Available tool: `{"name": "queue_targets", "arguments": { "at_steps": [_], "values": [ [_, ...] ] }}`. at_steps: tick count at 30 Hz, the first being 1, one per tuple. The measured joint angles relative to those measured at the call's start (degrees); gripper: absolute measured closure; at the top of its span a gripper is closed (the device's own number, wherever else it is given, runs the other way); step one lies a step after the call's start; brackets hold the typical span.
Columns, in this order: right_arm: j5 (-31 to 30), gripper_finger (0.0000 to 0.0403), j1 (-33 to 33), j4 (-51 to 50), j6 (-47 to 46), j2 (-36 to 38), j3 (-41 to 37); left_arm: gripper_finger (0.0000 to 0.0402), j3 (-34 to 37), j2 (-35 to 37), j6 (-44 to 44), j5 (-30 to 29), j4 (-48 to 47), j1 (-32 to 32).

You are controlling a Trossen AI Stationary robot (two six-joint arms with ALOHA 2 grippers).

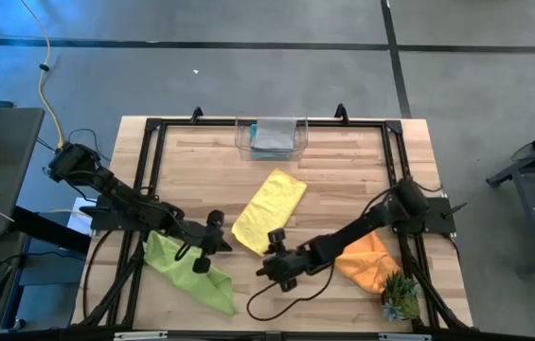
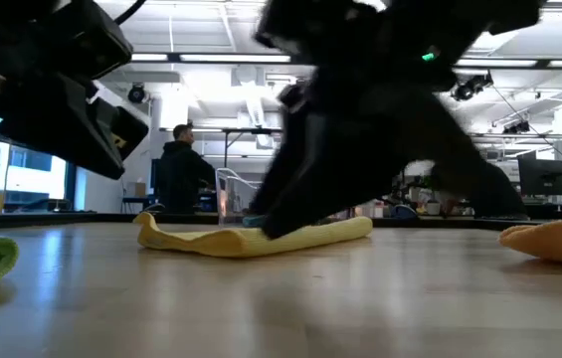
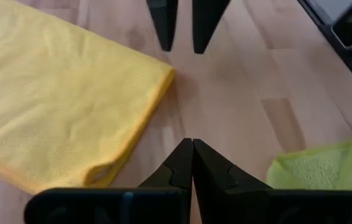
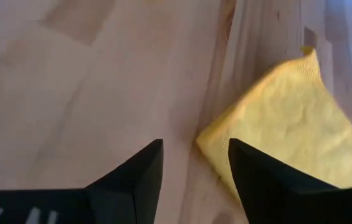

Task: Fold microfiber towels
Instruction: Fold the yellow towel

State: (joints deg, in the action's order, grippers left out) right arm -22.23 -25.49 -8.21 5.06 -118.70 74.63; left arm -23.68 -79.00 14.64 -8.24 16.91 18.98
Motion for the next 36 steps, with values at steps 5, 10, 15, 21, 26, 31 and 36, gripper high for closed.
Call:
{"name": "queue_targets", "arguments": {
  "at_steps": [5,10,15,21,26,31,36],
  "values": [
    [-3.38,0.0231,0.04,-2.50,4.03,-3.41,3.64,0.0401,0.04,-0.11,-0.22,0.05,-0.40,0.02],
    [-5.84,0.0251,0.28,-3.35,6.36,-5.94,5.70,0.0401,0.00,-0.13,-0.25,0.05,-0.46,-0.20],
    [-8.35,0.0289,0.65,-3.43,6.80,-6.50,5.84,0.0401,0.02,-0.13,-1.07,0.01,-0.42,-0.20],
    [-5.80,0.0351,1.48,-4.93,5.30,-6.53,5.79,0.0402,0.00,0.27,-1.35,0.02,-0.14,-1.13],
    [-5.06,0.0398,0.80,-6.66,4.01,-6.03,5.76,0.0401,0.00,2.71,-2.80,-0.02,-0.48,-3.47],
    [-3.24,0.0393,-0.65,-12.32,-2.08,-3.60,5.55,0.0401,0.00,5.81,-7.99,-0.02,-0.56,-7.99],
    [-1.42,0.0400,-2.58,-14.27,-6.52,0.06,5.55,0.0401,-0.03,4.58,-13.52,2.29,2.43,-15.12]
  ]
}}
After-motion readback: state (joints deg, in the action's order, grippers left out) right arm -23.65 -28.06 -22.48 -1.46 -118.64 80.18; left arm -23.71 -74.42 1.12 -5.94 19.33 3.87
